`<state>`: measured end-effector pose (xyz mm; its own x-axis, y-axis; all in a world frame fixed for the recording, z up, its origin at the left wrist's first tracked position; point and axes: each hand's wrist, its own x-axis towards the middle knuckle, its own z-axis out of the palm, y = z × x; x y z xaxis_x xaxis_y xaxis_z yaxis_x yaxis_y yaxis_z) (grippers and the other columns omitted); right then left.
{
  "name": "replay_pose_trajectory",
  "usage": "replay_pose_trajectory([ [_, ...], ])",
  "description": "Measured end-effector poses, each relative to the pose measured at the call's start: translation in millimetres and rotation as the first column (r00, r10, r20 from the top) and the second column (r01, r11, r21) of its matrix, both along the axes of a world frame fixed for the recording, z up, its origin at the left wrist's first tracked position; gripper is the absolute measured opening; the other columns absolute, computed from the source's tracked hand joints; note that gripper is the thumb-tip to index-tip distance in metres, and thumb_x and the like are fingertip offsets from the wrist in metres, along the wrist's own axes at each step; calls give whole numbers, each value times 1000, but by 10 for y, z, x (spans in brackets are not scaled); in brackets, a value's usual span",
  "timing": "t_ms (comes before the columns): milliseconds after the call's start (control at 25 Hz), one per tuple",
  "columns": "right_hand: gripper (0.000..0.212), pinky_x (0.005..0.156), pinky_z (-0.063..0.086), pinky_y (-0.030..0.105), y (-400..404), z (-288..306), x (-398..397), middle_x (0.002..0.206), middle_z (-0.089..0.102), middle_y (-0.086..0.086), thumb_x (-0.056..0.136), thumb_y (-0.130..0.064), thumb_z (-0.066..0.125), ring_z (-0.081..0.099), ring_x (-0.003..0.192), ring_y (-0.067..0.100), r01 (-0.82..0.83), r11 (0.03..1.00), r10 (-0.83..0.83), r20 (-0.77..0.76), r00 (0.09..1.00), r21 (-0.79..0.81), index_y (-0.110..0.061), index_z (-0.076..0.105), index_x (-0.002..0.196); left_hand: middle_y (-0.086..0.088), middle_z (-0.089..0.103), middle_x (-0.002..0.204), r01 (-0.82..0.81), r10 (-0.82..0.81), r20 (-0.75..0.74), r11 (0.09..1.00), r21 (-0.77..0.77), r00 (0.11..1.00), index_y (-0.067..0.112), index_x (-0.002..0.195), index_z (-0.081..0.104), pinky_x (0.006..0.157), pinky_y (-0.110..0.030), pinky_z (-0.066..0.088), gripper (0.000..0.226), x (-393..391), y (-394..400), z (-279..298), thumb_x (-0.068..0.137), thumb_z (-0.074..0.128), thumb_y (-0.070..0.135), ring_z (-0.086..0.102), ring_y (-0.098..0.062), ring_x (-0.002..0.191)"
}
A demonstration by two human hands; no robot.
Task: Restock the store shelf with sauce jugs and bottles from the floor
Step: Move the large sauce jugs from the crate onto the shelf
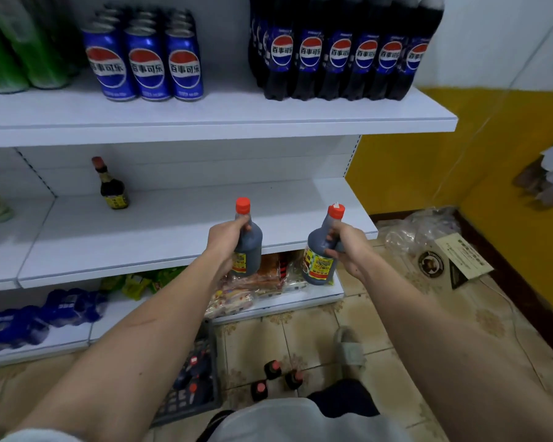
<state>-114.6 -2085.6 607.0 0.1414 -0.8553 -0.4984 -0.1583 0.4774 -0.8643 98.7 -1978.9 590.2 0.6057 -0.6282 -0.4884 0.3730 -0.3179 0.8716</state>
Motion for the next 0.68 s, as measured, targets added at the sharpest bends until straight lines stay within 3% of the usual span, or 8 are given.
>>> replay_pose_trajectory([
  [280, 23, 85, 55, 40, -1828, -648, -66, 80, 56, 8, 99, -9, 50, 56, 78, 20, -92, 994, 91, -20, 996, -50, -9, 57, 77, -5, 63, 92, -129, 128, 37, 991, 22, 991, 4, 98, 67, 94, -48, 52, 33, -187, -1552, -675, 85, 73, 34, 57, -19, 85],
  [440, 21, 92, 54, 45, -2830, -833, -65, 82, 57, 7, 98, -6, 49, 57, 91, 24, -144, 984, 140, -49, 989, -103, -11, 57, 79, -6, 64, 89, -143, 140, 56, 988, 57, 989, 10, 82, 65, 94, -50, 53, 27, -234, -2547, -942, 86, 72, 36, 60, -24, 87],
  [600, 19, 93, 54, 52, -3719, -1133, -36, 94, 63, 9, 100, -29, 51, 64, 101, 34, -208, 962, 182, -154, 971, -178, -13, 60, 94, -10, 63, 81, -177, 174, 81, 984, 33, 981, 12, 70, 59, 78, -43, 52, 30, -251, -3464, -1149, 88, 72, 32, 57, -21, 69],
  [680, 23, 93, 54, 54, -4074, -1292, -9, 97, 64, 9, 100, -32, 50, 64, 103, 36, -210, 959, 178, -172, 969, -192, -13, 61, 97, -9, 62, 88, -139, 135, 105, 990, 37, 985, 14, 73, 59, 79, -40, 52, 28, -224, -3846, -1228, 91, 67, 33, 58, -20, 71],
])
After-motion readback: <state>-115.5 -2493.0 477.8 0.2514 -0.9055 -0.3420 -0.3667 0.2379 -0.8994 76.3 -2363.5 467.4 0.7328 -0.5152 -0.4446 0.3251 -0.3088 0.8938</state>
